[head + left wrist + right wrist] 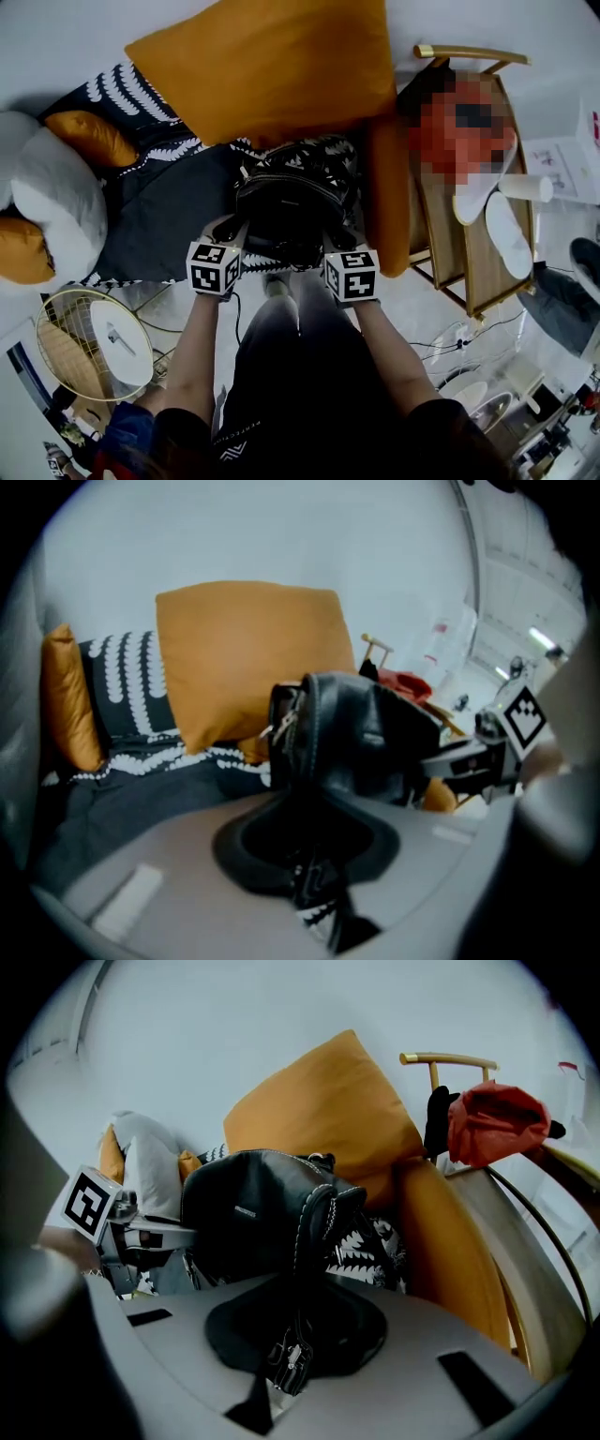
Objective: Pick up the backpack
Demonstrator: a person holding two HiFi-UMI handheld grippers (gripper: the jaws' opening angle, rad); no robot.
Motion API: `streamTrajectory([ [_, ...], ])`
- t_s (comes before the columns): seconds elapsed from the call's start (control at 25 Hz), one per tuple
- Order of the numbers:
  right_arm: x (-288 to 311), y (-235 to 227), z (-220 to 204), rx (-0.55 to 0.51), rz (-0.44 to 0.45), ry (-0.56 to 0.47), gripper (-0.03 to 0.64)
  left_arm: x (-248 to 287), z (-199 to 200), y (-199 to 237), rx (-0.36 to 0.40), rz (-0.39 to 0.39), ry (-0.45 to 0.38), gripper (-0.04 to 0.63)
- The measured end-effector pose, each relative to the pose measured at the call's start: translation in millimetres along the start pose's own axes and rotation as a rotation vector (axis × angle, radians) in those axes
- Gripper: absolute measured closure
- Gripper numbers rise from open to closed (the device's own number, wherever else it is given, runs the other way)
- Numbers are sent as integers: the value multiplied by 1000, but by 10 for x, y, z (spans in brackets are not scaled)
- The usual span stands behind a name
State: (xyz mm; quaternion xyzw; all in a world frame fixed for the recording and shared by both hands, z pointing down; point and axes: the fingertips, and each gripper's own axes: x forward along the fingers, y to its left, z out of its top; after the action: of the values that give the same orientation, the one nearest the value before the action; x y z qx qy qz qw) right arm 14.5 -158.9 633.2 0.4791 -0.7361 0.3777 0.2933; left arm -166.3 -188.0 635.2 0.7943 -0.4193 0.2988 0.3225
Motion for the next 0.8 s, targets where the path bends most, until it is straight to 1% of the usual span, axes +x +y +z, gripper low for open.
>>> streamTrajectory([
  [0.16,-196,134,99,-41,9,-21,584,-262,-24,-71,-15,13,-32,535],
  [0.36,-484,251,239,-72,34,-51,584,-580,90,-207,-22,41,-85,541],
  [0.52,-734,393,378,-96,55,-94,584,-871,198,-285,-22,57,-140,545],
  [0.8,-1123,676,621,-150,93,-170,584,-1408,333,-390,-28,110,-223,548],
])
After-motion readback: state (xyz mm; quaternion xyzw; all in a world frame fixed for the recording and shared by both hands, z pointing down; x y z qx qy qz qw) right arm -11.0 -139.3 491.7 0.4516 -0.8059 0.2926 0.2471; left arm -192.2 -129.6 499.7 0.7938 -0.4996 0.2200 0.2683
